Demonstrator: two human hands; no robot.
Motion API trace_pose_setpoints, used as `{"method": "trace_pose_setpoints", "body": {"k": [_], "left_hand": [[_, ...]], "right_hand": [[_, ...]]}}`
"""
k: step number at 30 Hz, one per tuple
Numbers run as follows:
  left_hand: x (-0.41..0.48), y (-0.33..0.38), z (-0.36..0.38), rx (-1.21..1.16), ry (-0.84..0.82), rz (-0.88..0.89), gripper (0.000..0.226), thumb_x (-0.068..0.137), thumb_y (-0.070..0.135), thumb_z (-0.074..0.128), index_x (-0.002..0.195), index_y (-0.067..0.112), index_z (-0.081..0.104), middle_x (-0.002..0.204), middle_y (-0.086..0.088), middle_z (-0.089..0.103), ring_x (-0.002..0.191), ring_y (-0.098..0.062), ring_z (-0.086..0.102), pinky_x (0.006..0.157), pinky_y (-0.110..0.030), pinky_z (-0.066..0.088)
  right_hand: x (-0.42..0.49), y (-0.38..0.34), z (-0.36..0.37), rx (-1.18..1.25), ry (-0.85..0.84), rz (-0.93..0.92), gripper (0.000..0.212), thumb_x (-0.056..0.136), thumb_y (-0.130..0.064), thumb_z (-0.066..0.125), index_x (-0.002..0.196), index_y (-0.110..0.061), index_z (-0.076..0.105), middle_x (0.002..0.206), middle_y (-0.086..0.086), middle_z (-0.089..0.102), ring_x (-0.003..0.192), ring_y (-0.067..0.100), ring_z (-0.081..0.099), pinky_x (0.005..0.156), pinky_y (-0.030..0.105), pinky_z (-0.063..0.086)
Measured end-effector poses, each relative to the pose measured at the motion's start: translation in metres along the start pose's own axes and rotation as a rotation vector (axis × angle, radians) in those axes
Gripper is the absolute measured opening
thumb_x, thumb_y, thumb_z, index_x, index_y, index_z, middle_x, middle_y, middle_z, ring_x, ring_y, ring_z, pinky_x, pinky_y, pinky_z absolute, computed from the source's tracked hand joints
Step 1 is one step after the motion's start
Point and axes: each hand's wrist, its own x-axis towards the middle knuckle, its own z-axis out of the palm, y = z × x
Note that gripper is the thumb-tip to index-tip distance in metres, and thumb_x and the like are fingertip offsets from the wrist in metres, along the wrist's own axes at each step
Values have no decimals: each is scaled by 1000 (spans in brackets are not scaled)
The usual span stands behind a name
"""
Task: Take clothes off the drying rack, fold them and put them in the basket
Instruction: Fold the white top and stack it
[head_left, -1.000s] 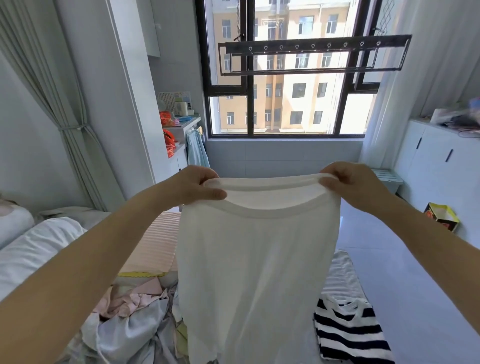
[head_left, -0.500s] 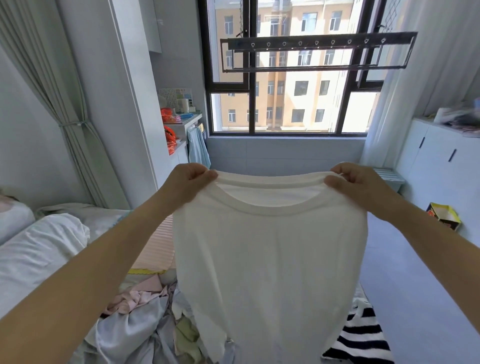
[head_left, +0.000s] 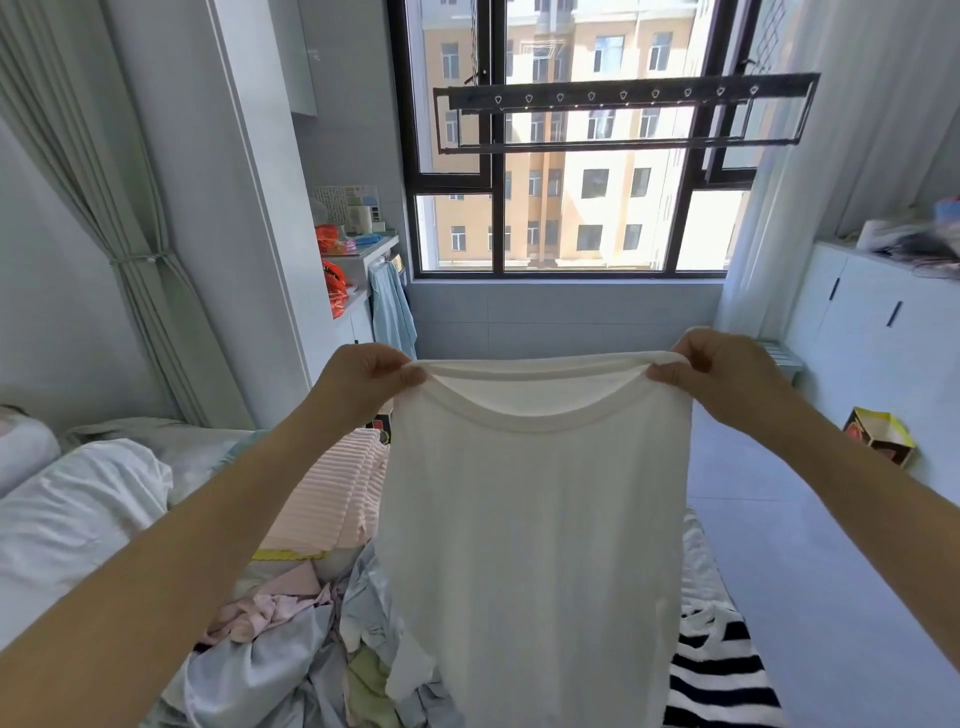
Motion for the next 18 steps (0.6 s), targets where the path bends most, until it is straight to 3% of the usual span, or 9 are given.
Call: {"method": "trace_pose_setpoints", "body": {"k": [2,5,9,11,15,18], "left_hand": [[1,-1,5,-21,86,16,15,89,23,65,75,18,63,64,11,59,61,-5,51,59,-16,39],[0,-3,10,11,207,63,17,91,25,63,75,22,61,68,5,57,63,-6,49,61,-19,39],[-7,-1,8,-97,266,134,19,87,26,68,83,40,56,67,8,55,55,-2,48,55,-8,38],[-7,-1,6,-50,227,178,24,87,24,68,88,44,54,72,11,59,60,-2,50,61,-9,40],[-4,-9,1,77,180,202,30,89,15,65,77,42,56,72,28,61,73,4,56,69,-4,39],[-7,-12,3,-49,265,150,17,92,14,60,81,27,62,79,17,64,78,-4,57,73,-17,43]], "right_hand": [[1,-1,2,-107,47,-8,31,87,-33,67,69,-17,47,64,-2,52,62,11,47,54,26,32],[0,0,0,-89,115,-6,31,83,-36,70,72,-15,50,66,0,56,66,16,51,58,31,39],[-5,4,-1,-104,100,-104,10,89,-16,62,86,-18,53,73,0,58,72,23,54,61,26,40],[-6,8,-2,-87,72,-116,12,91,-8,55,90,-20,52,77,-6,55,74,23,53,61,28,39],[-6,9,-6,26,50,-48,6,90,-11,59,85,-14,58,77,-5,58,75,21,51,69,31,39],[-7,6,-7,198,97,11,18,83,-20,73,81,-7,61,69,4,52,65,17,45,62,24,39]]}}
